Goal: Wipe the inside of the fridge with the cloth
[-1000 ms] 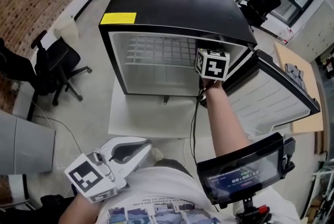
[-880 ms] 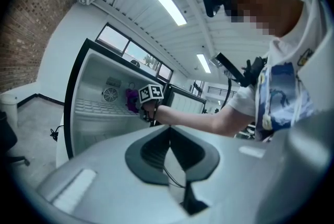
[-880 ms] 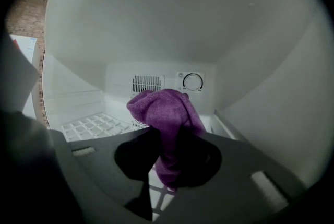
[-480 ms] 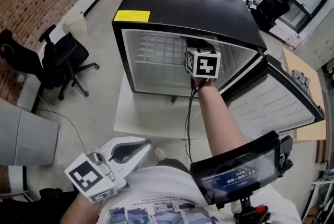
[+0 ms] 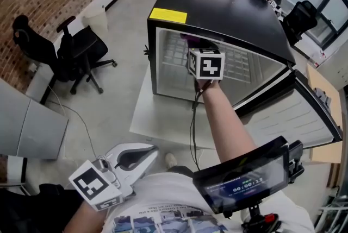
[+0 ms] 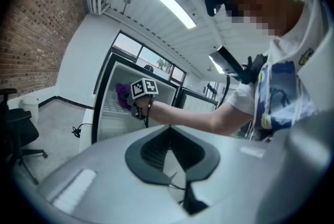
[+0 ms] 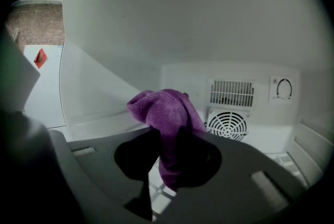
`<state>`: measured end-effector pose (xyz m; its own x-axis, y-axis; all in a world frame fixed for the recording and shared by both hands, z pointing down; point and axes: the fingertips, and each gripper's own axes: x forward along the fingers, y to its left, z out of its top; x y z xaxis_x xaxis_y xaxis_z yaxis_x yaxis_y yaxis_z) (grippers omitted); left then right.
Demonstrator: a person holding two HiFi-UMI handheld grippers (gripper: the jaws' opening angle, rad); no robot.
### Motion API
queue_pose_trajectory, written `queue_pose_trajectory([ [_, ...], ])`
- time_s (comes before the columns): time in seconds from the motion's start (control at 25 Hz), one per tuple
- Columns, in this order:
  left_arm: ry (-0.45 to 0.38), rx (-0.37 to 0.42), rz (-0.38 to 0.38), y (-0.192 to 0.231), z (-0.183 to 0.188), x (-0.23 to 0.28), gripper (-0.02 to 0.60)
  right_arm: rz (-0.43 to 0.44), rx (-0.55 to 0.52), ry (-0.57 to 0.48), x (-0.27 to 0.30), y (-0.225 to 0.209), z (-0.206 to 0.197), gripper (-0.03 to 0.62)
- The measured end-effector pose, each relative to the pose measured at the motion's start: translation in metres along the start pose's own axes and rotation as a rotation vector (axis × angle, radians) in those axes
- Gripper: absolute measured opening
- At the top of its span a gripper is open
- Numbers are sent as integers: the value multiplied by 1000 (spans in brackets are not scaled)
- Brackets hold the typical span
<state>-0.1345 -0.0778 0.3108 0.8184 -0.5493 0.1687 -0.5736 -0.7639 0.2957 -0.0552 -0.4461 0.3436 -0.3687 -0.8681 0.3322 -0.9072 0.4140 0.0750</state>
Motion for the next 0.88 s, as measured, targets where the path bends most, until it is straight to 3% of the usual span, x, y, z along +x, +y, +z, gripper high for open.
queue_pose_trajectory([
  [0.28,-8,-13,39,6,1,-16,8,91,49,-18,15,40,12,74],
  [0.44,-5,-22,36,8,-2,-18,8,102,70,-48,9,41,18,74],
  [0.68,3,-19,-18,6,-4,-6,8,24,64,-91,-17,1,26,74],
  [0.88,19,-5,-100,-3,-3,6,8,-110,39,-102,-54,-52,24,74],
])
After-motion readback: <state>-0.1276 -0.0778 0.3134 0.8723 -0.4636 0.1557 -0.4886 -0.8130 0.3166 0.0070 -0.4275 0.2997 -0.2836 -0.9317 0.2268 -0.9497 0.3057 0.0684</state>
